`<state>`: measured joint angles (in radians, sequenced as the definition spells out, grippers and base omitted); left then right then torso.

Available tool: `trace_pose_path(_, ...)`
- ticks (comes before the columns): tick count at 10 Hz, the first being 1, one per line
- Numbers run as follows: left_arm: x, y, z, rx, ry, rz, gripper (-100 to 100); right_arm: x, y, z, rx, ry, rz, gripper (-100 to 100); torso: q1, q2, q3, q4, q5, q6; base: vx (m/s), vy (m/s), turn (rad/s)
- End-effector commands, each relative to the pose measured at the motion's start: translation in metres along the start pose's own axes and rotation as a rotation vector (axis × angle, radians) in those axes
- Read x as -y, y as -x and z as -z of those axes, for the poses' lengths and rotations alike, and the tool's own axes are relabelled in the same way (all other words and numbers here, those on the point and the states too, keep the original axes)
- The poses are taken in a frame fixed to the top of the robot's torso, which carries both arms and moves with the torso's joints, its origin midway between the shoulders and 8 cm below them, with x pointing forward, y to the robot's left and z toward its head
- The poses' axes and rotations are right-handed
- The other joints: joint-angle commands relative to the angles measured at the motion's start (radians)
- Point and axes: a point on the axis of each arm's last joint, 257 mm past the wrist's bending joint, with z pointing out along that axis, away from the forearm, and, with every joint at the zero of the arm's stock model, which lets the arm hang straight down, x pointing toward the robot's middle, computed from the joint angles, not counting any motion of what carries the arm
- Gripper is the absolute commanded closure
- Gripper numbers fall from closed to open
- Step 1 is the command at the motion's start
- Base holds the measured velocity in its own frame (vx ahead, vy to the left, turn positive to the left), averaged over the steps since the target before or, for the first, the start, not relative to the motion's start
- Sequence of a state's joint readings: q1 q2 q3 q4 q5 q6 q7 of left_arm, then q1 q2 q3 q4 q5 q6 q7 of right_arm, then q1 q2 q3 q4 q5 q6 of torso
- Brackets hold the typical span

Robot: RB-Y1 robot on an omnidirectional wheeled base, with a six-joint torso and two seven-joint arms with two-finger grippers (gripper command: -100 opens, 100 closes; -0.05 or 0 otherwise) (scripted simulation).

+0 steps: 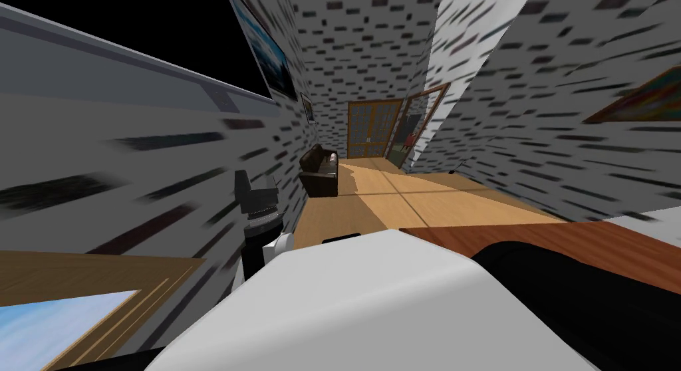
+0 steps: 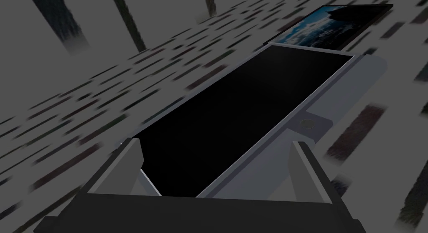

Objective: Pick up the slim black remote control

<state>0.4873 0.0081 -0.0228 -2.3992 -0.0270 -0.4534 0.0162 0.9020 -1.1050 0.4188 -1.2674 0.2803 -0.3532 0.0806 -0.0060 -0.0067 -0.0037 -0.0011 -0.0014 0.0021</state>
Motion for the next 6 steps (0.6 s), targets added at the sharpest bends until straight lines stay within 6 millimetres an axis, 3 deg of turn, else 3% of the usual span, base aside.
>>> trace_pose_path(1, 0.0, 0.0, 0.0, 0.0, 0.0, 0.0, 0, 0.019, -0.008, 0.009, -0.032, -0.039, -0.001, -100, 0.0, 0.0, 0.0, 0.0, 0.0, 0.0, 0.072, -0.069, 0.107)
trace_pose_path(2, 0.0, 0.0, 0.0, 0.0, 0.0, 0.0, 0, 0.035, -0.029, 0.017, -0.077, -0.08, -0.003, -100, 0.0, -0.001, -0.001, 0.0, 0.0, 0.001, 0.074, -0.071, 0.12)
trace_pose_path(3, 0.0, 0.0, 0.0, 0.0, 0.0, 0.0, 0, 0.039, -0.031, 0.019, -0.079, -0.087, -0.003, -100, 0.0, -0.002, -0.001, 0.0, 0.0, 0.001, 0.061, -0.057, 0.098)
trace_pose_path(6, 0.0, 0.0, 0.0, 0.0, 0.0, 0.0, 0, 0.076, -0.086, 0.041, -0.188, -0.189, -0.018, -100, -0.002, -0.001, -0.001, 0.0, 0.0, 0.001, 0.065, -0.101, 0.195)
